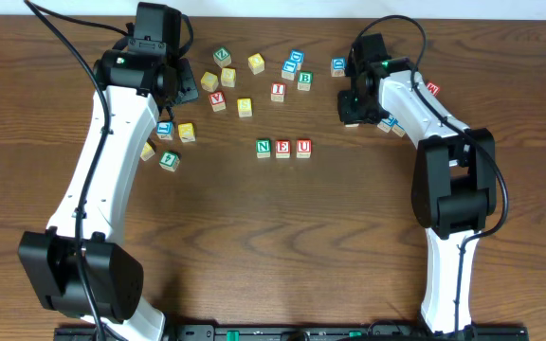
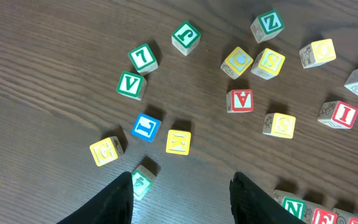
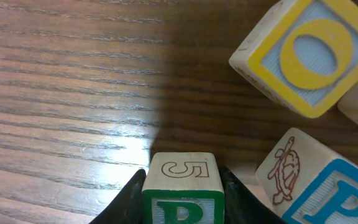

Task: Spell out NEURIPS
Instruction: 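Carry the green R block toward the right of the red U block, then lower the green R block beside the red U block and release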

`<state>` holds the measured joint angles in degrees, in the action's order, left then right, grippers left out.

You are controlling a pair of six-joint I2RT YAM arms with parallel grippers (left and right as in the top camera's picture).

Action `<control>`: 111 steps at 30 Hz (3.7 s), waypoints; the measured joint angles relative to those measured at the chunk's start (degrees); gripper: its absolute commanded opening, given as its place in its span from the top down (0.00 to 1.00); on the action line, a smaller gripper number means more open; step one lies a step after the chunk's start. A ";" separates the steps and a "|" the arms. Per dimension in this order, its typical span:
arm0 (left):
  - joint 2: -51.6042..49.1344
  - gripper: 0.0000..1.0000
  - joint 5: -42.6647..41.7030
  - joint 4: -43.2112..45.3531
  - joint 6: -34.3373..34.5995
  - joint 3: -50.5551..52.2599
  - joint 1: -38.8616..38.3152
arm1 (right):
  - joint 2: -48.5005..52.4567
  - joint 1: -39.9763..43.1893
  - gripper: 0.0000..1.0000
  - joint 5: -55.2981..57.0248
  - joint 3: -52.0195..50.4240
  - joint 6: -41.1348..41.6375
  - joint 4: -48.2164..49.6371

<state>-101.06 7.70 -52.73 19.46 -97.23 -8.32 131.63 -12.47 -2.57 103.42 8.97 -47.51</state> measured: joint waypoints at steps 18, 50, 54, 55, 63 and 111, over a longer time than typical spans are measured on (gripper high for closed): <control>0.00 0.51 0.00 0.00 0.00 0.00 0.00 | -0.66 -3.61 0.84 -3.10 1.03 1.03 -9.77; 0.00 0.50 -0.02 0.00 0.00 0.00 0.00 | -0.68 -10.05 0.75 -3.61 1.05 5.53 -13.05; 0.00 0.50 0.00 0.00 0.00 0.00 0.00 | -0.68 -10.05 0.70 -3.61 1.05 5.75 -13.18; 0.00 0.50 0.00 0.00 0.00 0.00 0.00 | -0.68 -10.05 0.68 -3.63 1.05 5.88 -13.18; 0.00 0.50 0.00 0.00 -0.02 0.00 0.00 | -0.68 -10.05 0.60 -3.61 1.05 5.95 -13.40; 0.00 0.50 0.00 -1.01 0.00 0.00 0.00 | -5.62 -9.09 0.64 4.55 -1.53 5.92 -18.05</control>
<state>-101.06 7.70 -53.74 19.46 -97.23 -8.32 126.02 -21.56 1.98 101.89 14.90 -65.56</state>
